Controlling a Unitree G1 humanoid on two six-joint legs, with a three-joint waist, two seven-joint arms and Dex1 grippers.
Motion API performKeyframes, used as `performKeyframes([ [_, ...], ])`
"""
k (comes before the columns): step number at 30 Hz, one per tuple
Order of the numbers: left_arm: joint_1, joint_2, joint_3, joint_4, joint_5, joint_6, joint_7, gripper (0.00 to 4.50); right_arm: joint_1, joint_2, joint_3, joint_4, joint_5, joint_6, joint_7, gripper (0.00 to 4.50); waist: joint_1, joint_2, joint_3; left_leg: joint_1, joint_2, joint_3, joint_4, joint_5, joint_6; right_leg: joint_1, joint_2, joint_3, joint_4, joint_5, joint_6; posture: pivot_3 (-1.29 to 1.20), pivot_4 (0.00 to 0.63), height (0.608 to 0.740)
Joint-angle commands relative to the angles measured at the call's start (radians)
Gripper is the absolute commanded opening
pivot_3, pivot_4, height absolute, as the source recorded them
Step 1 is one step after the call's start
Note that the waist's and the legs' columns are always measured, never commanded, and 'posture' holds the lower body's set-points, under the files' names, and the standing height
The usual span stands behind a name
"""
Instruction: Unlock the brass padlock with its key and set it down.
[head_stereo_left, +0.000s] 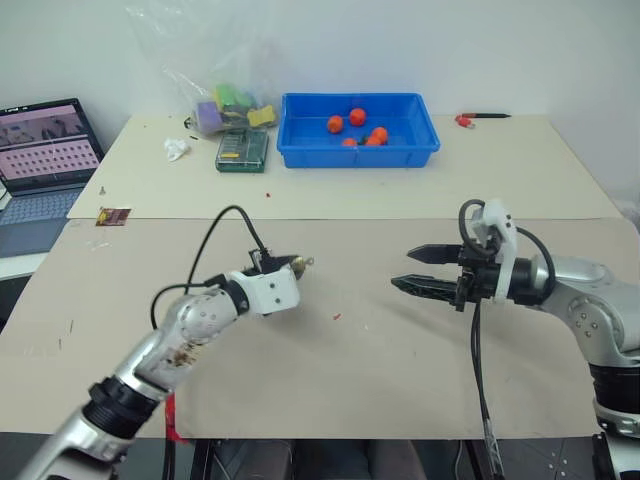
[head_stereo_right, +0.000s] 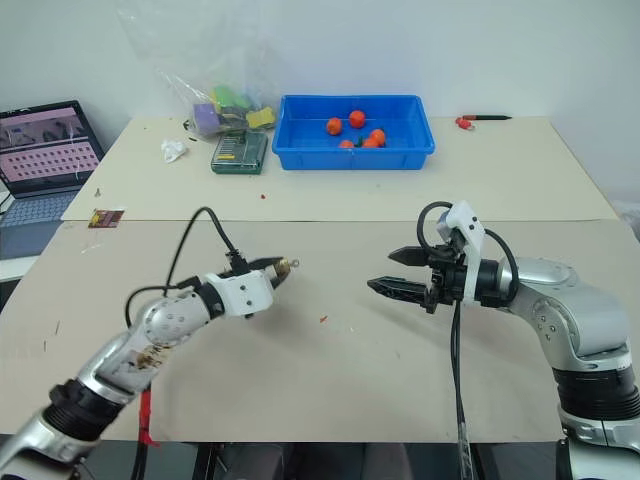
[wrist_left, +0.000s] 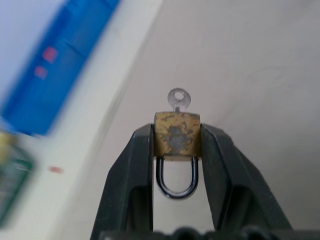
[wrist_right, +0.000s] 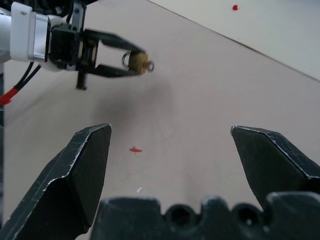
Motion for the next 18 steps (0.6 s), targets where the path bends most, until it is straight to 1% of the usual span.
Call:
performKeyframes([
  [1, -0.011, 0.017, -0.006, 0.037, 0.151, -0.352, 0.101, 0.84, -0.051, 0.046, -0.042, 0.013, 0.091, 0.043, -0.001, 4.50, 0.000, 0.000, 0.000, 0.000, 0.001, 0.000, 0.000, 0.000, 0.000, 0.000, 0.000, 0.000, -0.001, 0.000, 0.000, 0.00, 0.150, 0.740],
  [4, 0.005, 0.001, 0.024, 0.063, 0.158, -0.433, 0.113, 0.84, -0.058, 0.054, -0.022, 0.006, 0.104, 0.053, 0.011, 4.50, 0.004, 0.000, 0.000, -0.001, 0.001, 0.000, 0.000, 0.000, 0.000, -0.001, 0.000, 0.000, -0.001, 0.001, 0.001, 0.00, 0.150, 0.740],
  [7, 0.016, -0.017, 0.041, 0.053, 0.135, -0.494, 0.107, 0.84, -0.062, 0.070, 0.001, -0.011, 0.118, 0.056, 0.016, 4.50, 0.004, 0.000, 0.000, -0.001, 0.001, 0.000, 0.001, 0.000, 0.001, -0.001, 0.000, 0.000, 0.001, 0.001, 0.001, 0.00, 0.150, 0.740],
  [13, 0.069, -0.050, 0.062, 0.016, 0.115, -0.545, 0.086, 0.84, -0.011, 0.076, 0.018, -0.080, 0.130, 0.030, 0.048, 4.50, 0.001, 0.000, 0.000, 0.000, 0.001, 0.002, 0.001, -0.001, 0.001, -0.001, 0.001, 0.000, 0.002, 0.001, 0.001, 0.00, 0.150, 0.740],
  [18, 0.081, -0.084, 0.078, 0.014, 0.108, -0.538, 0.063, 0.84, 0.023, 0.090, 0.024, -0.116, 0.134, 0.023, 0.051, 4.50, 0.003, 0.000, 0.000, 0.000, 0.001, 0.002, 0.002, -0.001, 0.002, -0.001, 0.000, -0.001, 0.002, 0.001, 0.001, 0.00, 0.150, 0.740],
])
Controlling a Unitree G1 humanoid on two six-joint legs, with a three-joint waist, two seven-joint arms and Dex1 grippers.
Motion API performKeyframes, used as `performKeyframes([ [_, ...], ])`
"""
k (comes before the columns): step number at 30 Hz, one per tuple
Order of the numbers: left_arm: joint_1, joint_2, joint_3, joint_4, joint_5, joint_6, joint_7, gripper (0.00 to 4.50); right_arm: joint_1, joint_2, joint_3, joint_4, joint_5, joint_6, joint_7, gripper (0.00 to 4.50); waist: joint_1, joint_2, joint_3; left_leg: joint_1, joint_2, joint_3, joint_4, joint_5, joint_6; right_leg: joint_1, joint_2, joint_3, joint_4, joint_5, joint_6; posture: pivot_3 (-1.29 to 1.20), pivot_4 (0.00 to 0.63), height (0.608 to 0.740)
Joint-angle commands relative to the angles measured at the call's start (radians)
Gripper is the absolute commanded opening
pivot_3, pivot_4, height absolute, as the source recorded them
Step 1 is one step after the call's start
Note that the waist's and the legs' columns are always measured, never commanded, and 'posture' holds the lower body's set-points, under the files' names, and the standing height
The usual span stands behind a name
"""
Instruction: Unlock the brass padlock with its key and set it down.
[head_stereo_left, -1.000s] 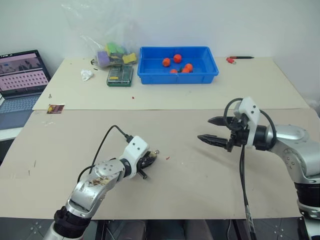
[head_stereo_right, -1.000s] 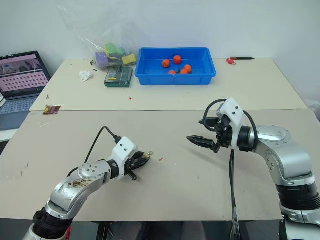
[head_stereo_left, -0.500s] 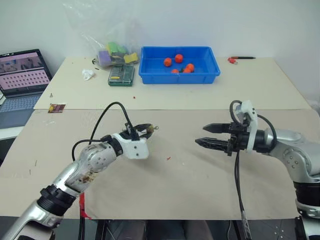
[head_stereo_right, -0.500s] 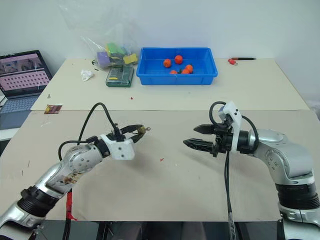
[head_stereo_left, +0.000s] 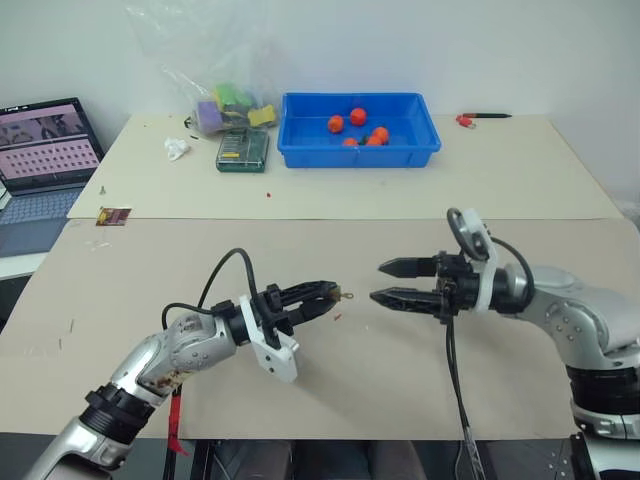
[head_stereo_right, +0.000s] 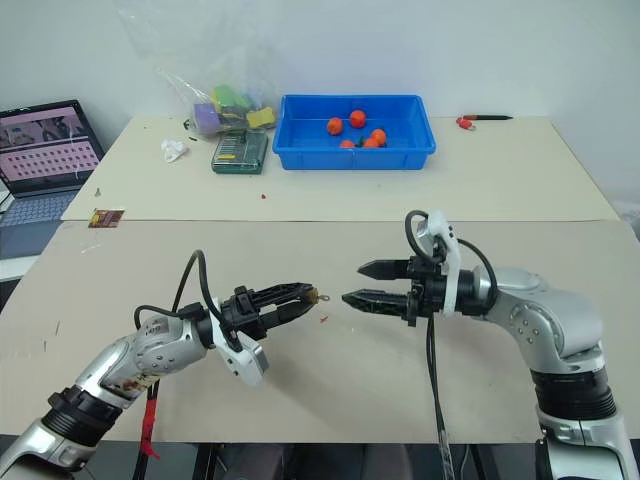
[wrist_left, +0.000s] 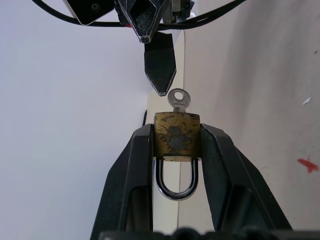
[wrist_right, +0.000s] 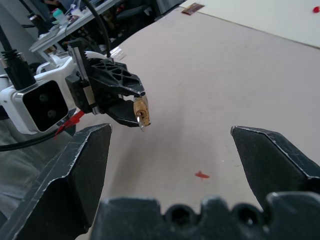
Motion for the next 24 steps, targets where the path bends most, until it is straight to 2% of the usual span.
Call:
performKeyframes([
  [1, -0.007, -0.018, 0.037, -0.032, -0.019, -0.011, -0.012, 0.84, 0.004, 0.009, -0.014, -0.050, 0.023, -0.029, 0.004, 4.50, 0.001, 0.000, 0.000, 0.000, 0.000, 0.000, 0.000, 0.000, 0.000, 0.000, 0.000, 0.000, 0.000, 0.000, 0.000, 0.00, 0.150, 0.740],
  [10, -0.026, -0.063, 0.041, -0.007, -0.005, -0.029, -0.035, 0.84, -0.008, 0.024, 0.000, -0.046, 0.014, -0.022, -0.018, 4.50, -0.001, 0.000, 0.000, 0.001, 0.001, 0.002, 0.000, 0.000, 0.000, 0.000, 0.001, 0.000, 0.000, 0.000, 0.000, 0.00, 0.150, 0.740],
  [13, -0.029, -0.077, 0.039, -0.004, -0.005, -0.035, -0.036, 0.84, -0.012, 0.027, 0.016, -0.041, -0.002, -0.029, -0.023, 3.75, -0.001, 0.000, 0.000, 0.001, 0.001, 0.002, 0.000, 0.000, 0.000, 0.000, 0.001, 0.000, 0.000, 0.000, 0.000, 0.00, 0.150, 0.740],
  [17, -0.027, -0.094, 0.045, -0.006, 0.003, -0.030, -0.035, 0.84, -0.015, 0.028, 0.035, -0.043, -0.019, -0.039, -0.021, 2.35, -0.002, 0.000, 0.000, 0.001, 0.001, 0.002, 0.000, 0.000, 0.000, 0.000, 0.001, 0.000, 0.000, 0.000, 0.000, 0.00, 0.150, 0.740],
  [24, -0.024, -0.108, 0.049, -0.005, 0.014, -0.030, -0.036, 0.84, -0.032, 0.037, 0.041, -0.031, -0.024, -0.038, -0.022, 2.35, -0.001, 0.000, 0.000, 0.001, 0.001, 0.001, 0.000, 0.000, 0.000, 0.000, 0.002, 0.000, 0.000, 0.000, 0.000, 0.00, 0.150, 0.740],
])
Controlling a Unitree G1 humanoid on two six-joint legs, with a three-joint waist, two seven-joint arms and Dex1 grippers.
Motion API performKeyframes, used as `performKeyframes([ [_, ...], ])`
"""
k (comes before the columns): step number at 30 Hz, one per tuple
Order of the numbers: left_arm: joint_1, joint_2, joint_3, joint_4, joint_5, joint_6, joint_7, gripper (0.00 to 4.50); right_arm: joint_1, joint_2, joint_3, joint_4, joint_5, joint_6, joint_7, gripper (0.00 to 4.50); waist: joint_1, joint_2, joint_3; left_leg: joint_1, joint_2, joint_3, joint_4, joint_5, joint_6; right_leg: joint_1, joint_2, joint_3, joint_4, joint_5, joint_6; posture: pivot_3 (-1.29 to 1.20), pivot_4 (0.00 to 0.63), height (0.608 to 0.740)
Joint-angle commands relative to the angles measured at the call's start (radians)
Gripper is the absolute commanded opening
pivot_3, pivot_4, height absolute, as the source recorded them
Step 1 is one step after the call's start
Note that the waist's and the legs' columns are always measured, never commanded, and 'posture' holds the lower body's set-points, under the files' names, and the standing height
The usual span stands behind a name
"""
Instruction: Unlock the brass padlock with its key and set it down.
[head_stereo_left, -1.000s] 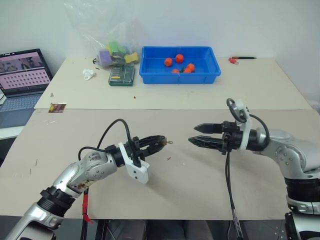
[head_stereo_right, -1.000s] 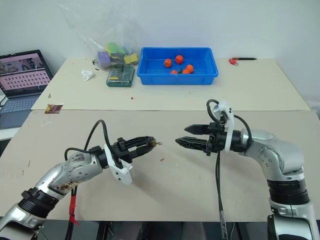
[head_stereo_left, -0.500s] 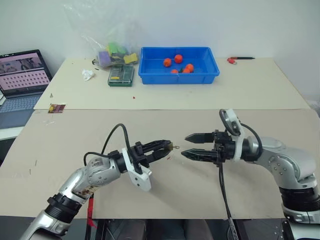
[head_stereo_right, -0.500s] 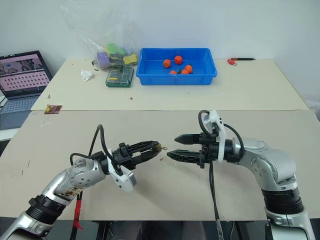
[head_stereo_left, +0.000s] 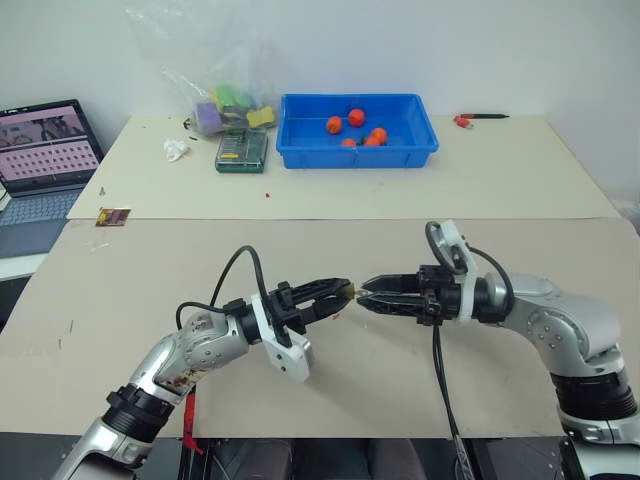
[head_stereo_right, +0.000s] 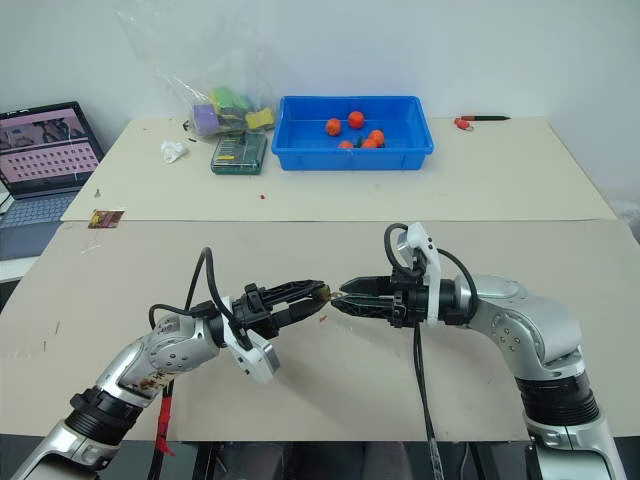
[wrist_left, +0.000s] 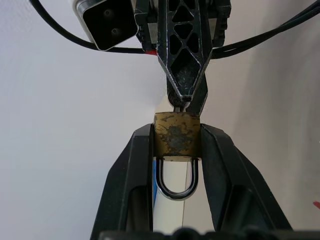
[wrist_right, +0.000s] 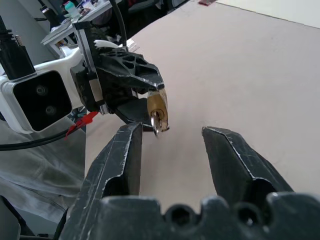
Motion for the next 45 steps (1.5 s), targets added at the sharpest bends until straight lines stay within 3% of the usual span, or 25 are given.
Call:
performKeyframes([
  [1, -0.004, -0.008, 0.028, -0.018, 0.000, -0.013, 0.008, 0.84, -0.014, 0.005, -0.010, -0.011, 0.005, -0.026, 0.000, 2.35, 0.001, 0.000, 0.000, 0.000, 0.000, 0.000, 0.000, 0.000, 0.000, 0.000, 0.000, 0.000, 0.000, 0.000, 0.000, 0.00, 0.150, 0.740],
  [5, -0.002, -0.011, 0.027, -0.016, 0.000, -0.012, 0.007, 0.84, -0.023, 0.004, -0.018, -0.004, 0.011, -0.020, -0.001, 2.35, 0.000, 0.000, 0.000, 0.000, 0.000, 0.000, 0.000, 0.000, 0.000, 0.000, 0.000, 0.000, 0.000, 0.000, 0.000, 0.00, 0.150, 0.740],
  [13, 0.002, -0.015, 0.029, -0.015, 0.001, -0.011, 0.007, 0.84, -0.015, -0.013, -0.019, -0.006, 0.025, -0.006, 0.012, 0.05, 0.000, 0.000, 0.000, 0.000, 0.000, 0.000, 0.000, 0.000, 0.000, 0.000, 0.000, 0.000, 0.000, 0.000, 0.000, 0.00, 0.150, 0.740],
  [21, -0.009, -0.011, 0.043, -0.022, 0.070, -0.049, 0.041, 0.84, -0.011, -0.019, -0.021, -0.005, 0.046, 0.039, -0.002, 0.05, 0.000, 0.000, 0.000, 0.000, 0.000, 0.000, 0.000, 0.000, 0.000, 0.000, 0.000, 0.000, 0.000, 0.000, 0.000, 0.00, 0.150, 0.740],
  [28, -0.051, -0.014, 0.069, -0.013, 0.271, -0.127, 0.168, 0.84, -0.107, 0.078, -0.080, 0.116, 0.138, 0.235, -0.214, 0.05, -0.002, 0.000, 0.000, 0.000, 0.002, 0.000, 0.000, 0.000, 0.000, 0.000, 0.002, 0.000, 0.000, 0.001, -0.002, 0.00, 0.150, 0.740],
  [34, -0.050, -0.034, 0.085, -0.035, 0.299, -0.113, 0.201, 0.84, -0.137, 0.106, -0.095, 0.132, 0.177, 0.330, -0.292, 0.05, 0.001, 0.000, 0.000, 0.000, 0.003, 0.000, 0.000, 0.000, -0.001, 0.000, 0.004, 0.000, 0.001, 0.002, -0.002, 0.00, 0.150, 0.740],
  [41, -0.036, -0.044, 0.063, -0.026, 0.189, -0.087, 0.131, 0.84, -0.119, 0.072, -0.046, 0.083, 0.138, 0.304, -0.283, 0.05, -0.002, 0.000, -0.001, -0.001, 0.003, -0.001, 0.000, 0.000, 0.000, 0.000, 0.004, 0.000, 0.000, 0.002, -0.002, 0.00, 0.150, 0.740],
  [45, -0.041, -0.053, 0.057, -0.021, 0.153, -0.072, 0.097, 0.84, -0.120, 0.073, -0.063, 0.071, 0.151, 0.262, -0.250, 1.21, -0.003, 0.000, -0.001, 0.000, 0.003, 0.000, 0.000, 0.000, -0.001, 0.000, 0.005, 0.000, 0.000, 0.002, -0.002, 0.00, 0.150, 0.740],
])
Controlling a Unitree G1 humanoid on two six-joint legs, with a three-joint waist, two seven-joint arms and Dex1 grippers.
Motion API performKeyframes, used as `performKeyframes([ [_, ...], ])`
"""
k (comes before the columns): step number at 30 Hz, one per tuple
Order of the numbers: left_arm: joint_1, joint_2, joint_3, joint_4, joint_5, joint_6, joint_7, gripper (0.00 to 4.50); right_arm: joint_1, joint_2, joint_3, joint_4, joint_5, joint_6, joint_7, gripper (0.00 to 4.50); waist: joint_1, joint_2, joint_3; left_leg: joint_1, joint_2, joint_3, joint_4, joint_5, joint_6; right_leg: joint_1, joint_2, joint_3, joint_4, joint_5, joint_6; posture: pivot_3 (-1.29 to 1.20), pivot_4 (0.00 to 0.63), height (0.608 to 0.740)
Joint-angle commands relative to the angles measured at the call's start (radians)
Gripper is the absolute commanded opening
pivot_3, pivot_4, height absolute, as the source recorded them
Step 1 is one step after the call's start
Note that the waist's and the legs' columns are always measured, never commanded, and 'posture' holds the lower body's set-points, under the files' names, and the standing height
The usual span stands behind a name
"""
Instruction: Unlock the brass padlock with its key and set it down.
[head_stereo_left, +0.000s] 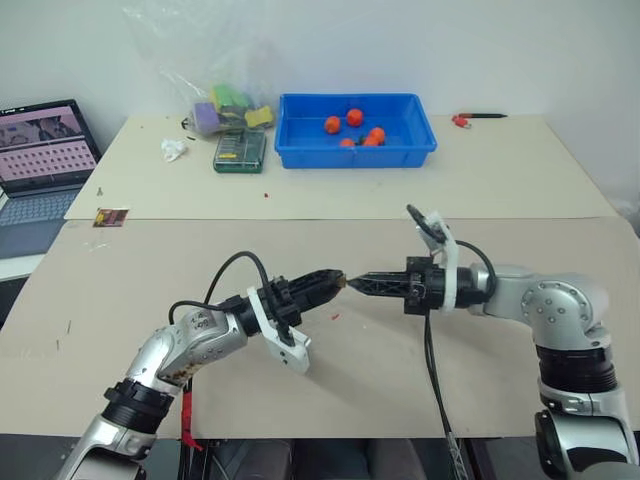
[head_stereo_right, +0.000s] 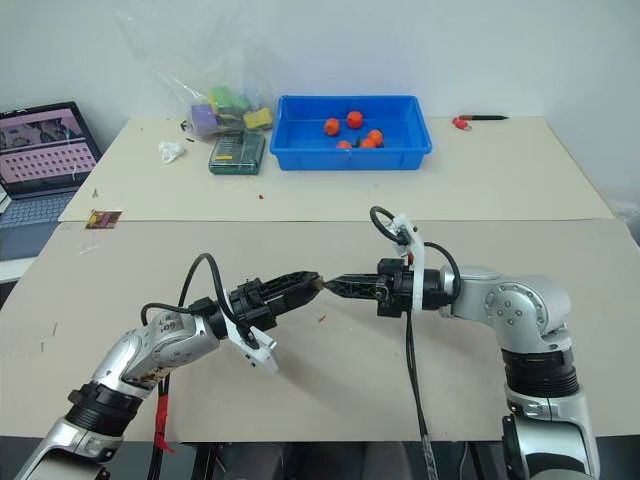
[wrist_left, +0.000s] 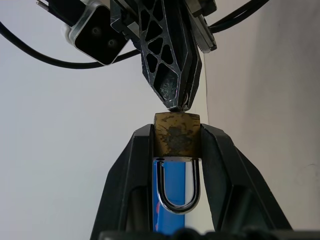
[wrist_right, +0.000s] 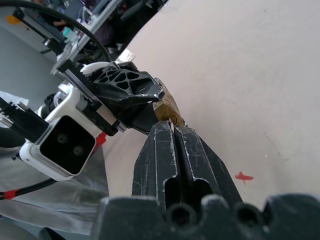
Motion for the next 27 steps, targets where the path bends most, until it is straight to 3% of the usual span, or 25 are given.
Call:
performKeyframes([
  [1, -0.020, -0.023, -0.018, -0.059, -0.078, -0.020, -0.007, 0.84, -0.002, -0.005, -0.027, -0.020, -0.022, -0.079, 0.019, 1.59, -0.001, 0.000, 0.000, 0.000, 0.000, 0.000, 0.000, 0.000, 0.000, 0.000, 0.000, 0.000, 0.000, 0.000, 0.000, 0.00, 0.150, 0.740],
  [5, -0.022, -0.028, -0.016, -0.045, -0.100, -0.012, -0.023, 0.84, 0.011, -0.047, -0.010, -0.055, -0.091, -0.199, 0.093, 2.92, -0.002, 0.000, 0.000, 0.000, 0.000, 0.000, 0.000, 0.000, 0.000, 0.000, 0.000, 0.000, 0.000, 0.000, 0.000, 0.00, 0.150, 0.740],
  [12, -0.026, -0.039, -0.019, -0.030, -0.118, -0.006, -0.038, 0.84, 0.024, -0.102, -0.029, -0.082, -0.094, -0.252, 0.186, 2.92, -0.006, 0.000, 0.000, 0.000, 0.000, 0.002, 0.000, 0.000, 0.000, 0.000, 0.000, 0.000, 0.000, 0.000, 0.000, 0.00, 0.150, 0.740],
  [27, -0.013, -0.049, -0.021, -0.043, -0.143, 0.014, -0.060, 0.84, 0.043, -0.114, -0.021, -0.142, -0.027, -0.219, 0.194, 2.92, -0.004, 0.000, 0.000, 0.000, 0.001, 0.001, 0.000, 0.000, 0.000, 0.000, 0.001, 0.000, 0.000, 0.000, 0.000, 0.00, 0.150, 0.740],
])
